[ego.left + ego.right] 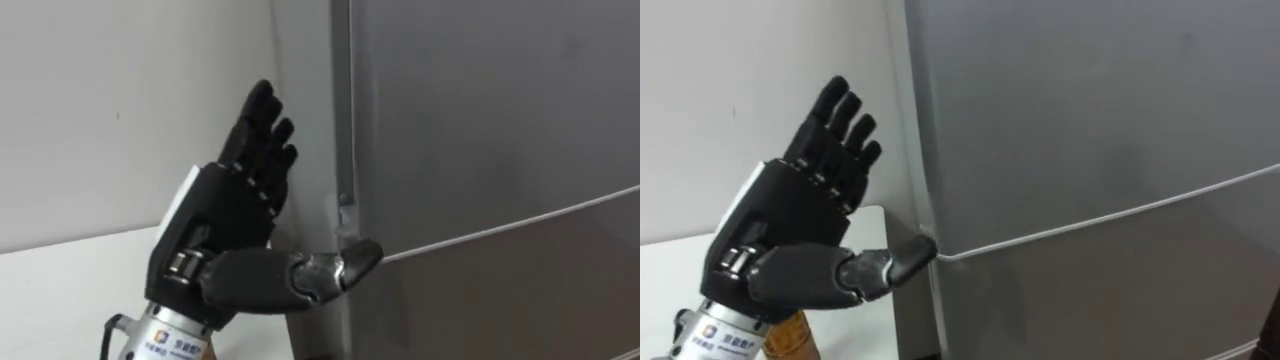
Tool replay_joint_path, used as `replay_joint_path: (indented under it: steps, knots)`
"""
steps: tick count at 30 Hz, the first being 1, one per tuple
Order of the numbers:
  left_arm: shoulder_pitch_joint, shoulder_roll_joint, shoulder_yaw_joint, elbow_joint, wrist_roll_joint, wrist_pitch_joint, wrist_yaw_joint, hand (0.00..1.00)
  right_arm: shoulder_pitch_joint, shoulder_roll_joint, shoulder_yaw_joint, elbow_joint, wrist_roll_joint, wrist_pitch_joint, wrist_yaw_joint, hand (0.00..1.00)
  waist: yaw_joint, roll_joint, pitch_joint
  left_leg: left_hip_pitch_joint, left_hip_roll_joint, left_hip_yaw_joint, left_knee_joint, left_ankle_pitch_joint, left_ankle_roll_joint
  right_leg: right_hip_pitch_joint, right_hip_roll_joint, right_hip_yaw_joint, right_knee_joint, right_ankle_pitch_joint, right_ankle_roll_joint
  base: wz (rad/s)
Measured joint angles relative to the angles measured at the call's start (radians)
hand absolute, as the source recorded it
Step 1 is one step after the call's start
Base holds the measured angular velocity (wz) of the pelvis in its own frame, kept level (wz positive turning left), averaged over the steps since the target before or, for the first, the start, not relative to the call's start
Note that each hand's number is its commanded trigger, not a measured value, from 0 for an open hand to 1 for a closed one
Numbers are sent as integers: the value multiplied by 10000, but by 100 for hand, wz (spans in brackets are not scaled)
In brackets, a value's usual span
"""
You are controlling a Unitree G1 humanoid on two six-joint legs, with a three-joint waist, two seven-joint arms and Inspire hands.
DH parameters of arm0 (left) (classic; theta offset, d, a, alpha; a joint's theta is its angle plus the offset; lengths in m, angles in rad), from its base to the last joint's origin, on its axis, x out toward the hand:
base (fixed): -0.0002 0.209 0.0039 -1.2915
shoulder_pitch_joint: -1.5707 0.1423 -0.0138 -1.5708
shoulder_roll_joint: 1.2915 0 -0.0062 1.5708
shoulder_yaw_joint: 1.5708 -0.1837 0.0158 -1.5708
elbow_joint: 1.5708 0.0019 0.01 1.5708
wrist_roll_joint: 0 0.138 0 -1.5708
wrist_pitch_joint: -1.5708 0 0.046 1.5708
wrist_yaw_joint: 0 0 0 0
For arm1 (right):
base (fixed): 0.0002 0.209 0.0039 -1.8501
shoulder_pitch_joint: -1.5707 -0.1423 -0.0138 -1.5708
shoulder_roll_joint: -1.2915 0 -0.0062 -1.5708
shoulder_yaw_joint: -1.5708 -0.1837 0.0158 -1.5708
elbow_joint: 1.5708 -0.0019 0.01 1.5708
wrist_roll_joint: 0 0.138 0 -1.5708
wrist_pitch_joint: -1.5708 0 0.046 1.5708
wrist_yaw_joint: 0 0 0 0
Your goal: Put the bottle in the upper fridge
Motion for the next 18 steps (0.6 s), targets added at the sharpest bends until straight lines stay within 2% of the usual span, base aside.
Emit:
replay_joint_path:
  steps: [3,8,13,14,15,16,18]
  knots:
    - [0,6,-26,0,-3,150,-327,0,-113,-2,2,-1,-8,82,12,0,-163,25,14,-8,7,1,-16,2,-3,-12,17,19,-11,-2,-3,0]
    - [0,4,-78,-6,-3,292,-685,0,-148,-7,-4,-33,-10,203,26,0,-228,21,12,-62,6,2,-48,2,-3,-64,19,22,-15,-3,-4,0]
    - [-1,-14,-237,-6,22,300,-901,0,-198,-6,4,-18,-12,203,45,0,-296,6,13,-143,6,23,-46,2,-3,-133,15,19,5,1,-4,0]
    - [-1,-21,-242,-6,26,300,-905,21,-204,-5,12,-19,-4,203,47,0,-333,5,13,-139,8,29,-46,2,-3,-150,15,20,8,2,-4,0]
    - [-1,-31,-243,-6,26,300,-905,56,-210,-4,20,-19,9,205,49,0,-361,4,14,-139,9,37,-46,2,-3,-172,14,21,7,3,-5,0]
    - [-2,-37,-247,-6,26,300,-905,100,-213,-3,23,-18,26,209,48,0,-373,2,15,-140,8,37,-46,2,-3,-182,13,20,7,3,-4,0]
    - [-1,-39,-253,-6,26,300,-905,100,-220,-1,24,-4,60,217,46,0,-382,0,17,-139,6,54,-47,2,-3,-193,9,25,6,3,-4,0]
